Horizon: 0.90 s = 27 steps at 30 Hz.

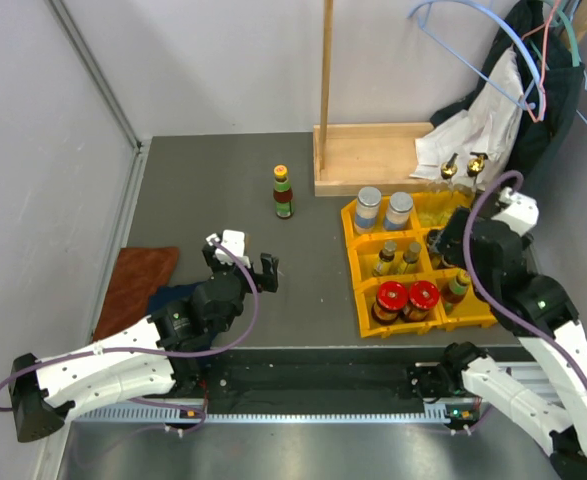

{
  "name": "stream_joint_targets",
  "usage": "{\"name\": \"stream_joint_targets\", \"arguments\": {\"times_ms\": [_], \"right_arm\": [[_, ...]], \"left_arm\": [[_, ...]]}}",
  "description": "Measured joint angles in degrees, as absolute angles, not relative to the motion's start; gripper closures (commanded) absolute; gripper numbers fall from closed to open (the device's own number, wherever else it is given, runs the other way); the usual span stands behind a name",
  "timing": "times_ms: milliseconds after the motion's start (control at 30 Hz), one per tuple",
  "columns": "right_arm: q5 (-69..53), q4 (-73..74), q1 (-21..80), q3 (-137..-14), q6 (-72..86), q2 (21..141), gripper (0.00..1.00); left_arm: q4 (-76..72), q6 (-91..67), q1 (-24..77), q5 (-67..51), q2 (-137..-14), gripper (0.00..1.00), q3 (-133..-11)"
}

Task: Organize the condiment bottles
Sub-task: Pick up the bottle from the center of the board.

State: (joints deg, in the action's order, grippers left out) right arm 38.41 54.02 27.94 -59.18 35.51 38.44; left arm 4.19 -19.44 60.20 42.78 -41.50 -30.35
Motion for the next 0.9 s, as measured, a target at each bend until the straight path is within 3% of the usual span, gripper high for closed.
{"name": "stream_joint_targets", "arguments": {"times_ms": [233,533,900], "right_arm": [[25.2,44.4,29.3,-62.5,28.0,49.9,0.1],[21.5,31.0,43.9,-73.1,16.8,70.4,0.04],[9.8,19.8,44.2,-90.0,8.4,92.8,0.01]], "left_arm": [[4.8,-21.7,60.0,44.8,-42.9,0.01,-30.4],[8.6,-28.7,56.3,43.2,-49.0,0.01,-30.8],[10.6,-32.6,49.5,37.1,-47.7,0.01,-30.5]]}}
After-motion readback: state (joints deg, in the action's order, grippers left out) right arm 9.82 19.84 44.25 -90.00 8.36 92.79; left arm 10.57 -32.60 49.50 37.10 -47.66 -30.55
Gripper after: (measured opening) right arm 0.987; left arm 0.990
